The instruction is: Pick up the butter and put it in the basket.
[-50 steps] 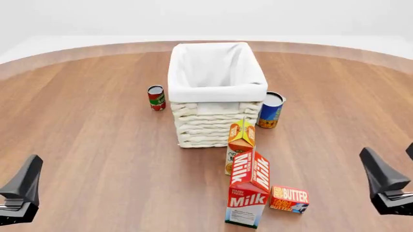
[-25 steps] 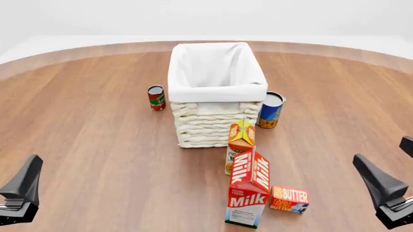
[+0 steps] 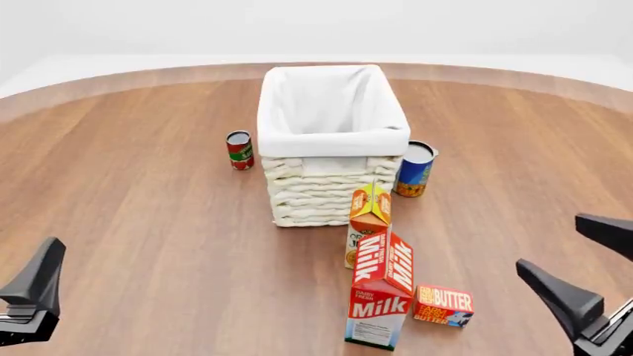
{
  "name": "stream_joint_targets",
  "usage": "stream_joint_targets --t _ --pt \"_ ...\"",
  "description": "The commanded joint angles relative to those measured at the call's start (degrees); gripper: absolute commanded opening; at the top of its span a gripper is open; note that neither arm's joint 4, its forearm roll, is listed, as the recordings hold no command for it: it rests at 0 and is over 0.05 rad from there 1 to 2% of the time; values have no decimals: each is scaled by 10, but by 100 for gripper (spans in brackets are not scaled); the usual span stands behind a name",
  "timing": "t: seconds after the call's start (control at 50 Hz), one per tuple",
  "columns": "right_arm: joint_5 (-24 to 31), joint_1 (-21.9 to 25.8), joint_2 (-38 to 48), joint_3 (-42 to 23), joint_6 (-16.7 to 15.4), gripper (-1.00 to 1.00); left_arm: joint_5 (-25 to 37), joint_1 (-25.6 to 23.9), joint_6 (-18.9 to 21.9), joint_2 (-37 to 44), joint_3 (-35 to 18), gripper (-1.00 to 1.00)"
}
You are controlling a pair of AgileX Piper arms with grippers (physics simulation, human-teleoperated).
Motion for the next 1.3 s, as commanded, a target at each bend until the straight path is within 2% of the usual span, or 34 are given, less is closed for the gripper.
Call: stream_joint_targets --t 0.02,0.34,0.64,0.78,0.96,0.98,1.1,1.3 --pt "46 11 28 -38 -32 100 0 0 0 0 0 100" --pt "99 24 65 -75 -89 100 0 0 0 0 0 100" --pt "118 29 84 -80 -103 100 0 0 0 0 0 100" --pt "170 35 76 -89 -114 100 0 0 0 0 0 100" --pt "201 47 75 -81 -131 100 0 0 0 0 0 100" --pt "216 54 70 -81 -132 100 0 0 0 0 0 100" --pt "267 81 53 -93 -122 100 0 0 0 0 0 100" --pt "301 103 53 -103 -124 100 0 0 0 0 0 100"
